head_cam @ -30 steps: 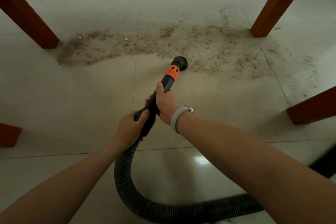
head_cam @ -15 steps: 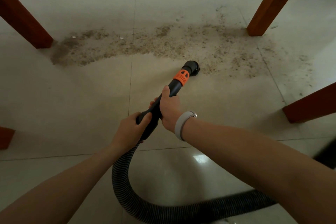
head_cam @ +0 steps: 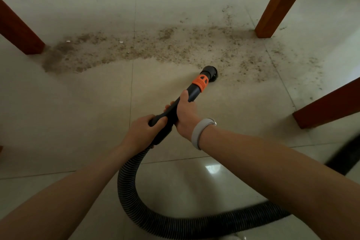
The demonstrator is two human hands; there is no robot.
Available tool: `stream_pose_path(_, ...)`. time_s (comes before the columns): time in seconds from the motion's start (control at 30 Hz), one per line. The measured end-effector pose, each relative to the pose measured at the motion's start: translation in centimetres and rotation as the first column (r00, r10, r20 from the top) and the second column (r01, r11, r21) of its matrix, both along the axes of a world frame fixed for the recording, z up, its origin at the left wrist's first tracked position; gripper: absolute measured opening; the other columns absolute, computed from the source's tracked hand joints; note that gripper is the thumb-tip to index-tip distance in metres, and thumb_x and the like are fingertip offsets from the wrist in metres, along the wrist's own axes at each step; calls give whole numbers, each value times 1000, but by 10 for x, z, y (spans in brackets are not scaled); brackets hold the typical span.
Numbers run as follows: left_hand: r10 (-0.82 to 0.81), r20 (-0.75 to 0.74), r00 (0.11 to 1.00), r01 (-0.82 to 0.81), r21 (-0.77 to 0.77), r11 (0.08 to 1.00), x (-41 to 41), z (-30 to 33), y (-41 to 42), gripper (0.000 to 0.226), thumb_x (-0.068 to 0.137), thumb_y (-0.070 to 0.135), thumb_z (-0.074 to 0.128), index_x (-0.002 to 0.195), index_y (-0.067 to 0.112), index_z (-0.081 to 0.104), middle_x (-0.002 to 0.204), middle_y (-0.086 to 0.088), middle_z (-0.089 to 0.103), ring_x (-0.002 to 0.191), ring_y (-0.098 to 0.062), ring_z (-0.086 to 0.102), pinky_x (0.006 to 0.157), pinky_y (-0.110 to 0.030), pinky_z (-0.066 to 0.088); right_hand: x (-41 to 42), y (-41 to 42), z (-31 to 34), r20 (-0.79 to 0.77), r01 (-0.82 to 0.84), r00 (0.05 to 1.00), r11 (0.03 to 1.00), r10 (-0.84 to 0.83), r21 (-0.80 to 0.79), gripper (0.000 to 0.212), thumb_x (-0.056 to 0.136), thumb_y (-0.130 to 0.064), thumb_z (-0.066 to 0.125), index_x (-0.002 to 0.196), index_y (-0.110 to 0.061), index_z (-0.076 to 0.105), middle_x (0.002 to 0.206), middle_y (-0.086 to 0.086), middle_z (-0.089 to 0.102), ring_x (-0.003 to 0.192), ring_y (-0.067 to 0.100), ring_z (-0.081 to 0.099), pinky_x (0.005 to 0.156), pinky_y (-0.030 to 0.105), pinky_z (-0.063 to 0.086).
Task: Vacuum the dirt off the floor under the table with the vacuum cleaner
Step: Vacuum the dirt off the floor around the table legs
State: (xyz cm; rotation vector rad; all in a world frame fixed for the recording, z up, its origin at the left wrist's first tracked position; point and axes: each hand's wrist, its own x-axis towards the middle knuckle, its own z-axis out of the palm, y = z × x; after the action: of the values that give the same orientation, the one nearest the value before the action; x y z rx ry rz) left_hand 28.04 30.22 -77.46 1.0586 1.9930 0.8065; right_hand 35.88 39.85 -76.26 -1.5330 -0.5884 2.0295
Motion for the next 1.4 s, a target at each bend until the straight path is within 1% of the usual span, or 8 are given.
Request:
stream_pose_path(0.27, -113, -26, 993, 112, -14, 994, 22, -1, 23, 27, 94, 35, 53, 77, 14, 56, 61, -4, 58, 37, -9, 55, 38, -18, 43, 34, 14, -1, 9, 90, 996, 996, -90, -20, 35, 100, -37, 40, 123, -11, 40, 82, 7, 56, 67, 20, 60, 69, 38, 54)
stream_pose_path(0.4, -165, -9, 986, 164, -22, 986, 32, -4, 33, 27, 93, 33, 55, 90, 8, 63, 67, -7, 61, 42, -12, 58, 41, -23, 49, 52, 19, -2, 2, 152, 988, 988, -152, -29, 39, 100, -36, 40, 126, -7, 40, 81, 7, 54, 64, 20, 59, 61, 34, 52)
stream_pose_path(0.57, -248, 8, 969, 248, -37, 968, 46, -2, 47, 31, 93, 38, 54, 93, 9, 63, 68, -6, 62, 49, -18, 60, 47, -28, 53, 72, 28, -1, 17, 216, 976, 975, -216, -41, 37, 99, -36, 42, 120, -6, 43, 78, 8, 55, 63, 21, 59, 67, 38, 53)
stream_pose_path(0.8, -348, -188, 919, 339, -81, 937, 81, 6, 86, 38, 90, 56, 46, 90, 19, 58, 78, -2, 64, 67, -20, 62, 64, -32, 46, 110, 63, 8, 142, 307, 942, 952, -305, 7, 32, 100, -39, 40, 102, -7, 43, 76, 6, 53, 70, 24, 57, 76, 42, 52)
stream_pose_path(1.07, -470, -325, 821, 446, -151, 882, 111, 1, 103, 47, 91, 62, 35, 107, 19, 48, 82, 1, 57, 70, -17, 54, 59, -29, 36, 155, 95, 5, 288, 339, 892, 937, -349, 85, 38, 100, -42, 36, 115, -8, 44, 91, 7, 53, 95, 30, 56, 86, 42, 50)
stream_pose_path(1.17, -483, -341, 806, 456, -161, 875, 115, -5, 102, 51, 93, 61, 32, 116, 19, 47, 85, 1, 57, 71, -17, 55, 58, -29, 37, 161, 104, 2, 325, 309, 886, 943, -332, 120, 44, 100, -44, 34, 113, -3, 44, 91, 8, 56, 91, 29, 59, 81, 40, 51)
stream_pose_path(1.3, -480, -337, 810, 438, -196, 877, 114, -14, 100, 51, 94, 60, 31, 118, 18, 48, 83, 2, 57, 70, -15, 54, 53, -24, 35, 156, 104, -3, 291, 305, 897, 942, -333, 140, 43, 100, -42, 36, 119, -4, 45, 81, 9, 61, 59, 19, 62, 51, 29, 51)
stream_pose_path(1.4, -463, -339, 819, 418, -200, 886, 113, -18, 101, 49, 94, 59, 31, 114, 18, 48, 78, 5, 54, 65, -12, 52, 52, -23, 33, 153, 104, -3, 252, 304, 910, 943, -329, 134, 44, 100, -40, 37, 125, -4, 42, 84, 9, 61, 55, 17, 60, 46, 27, 48)
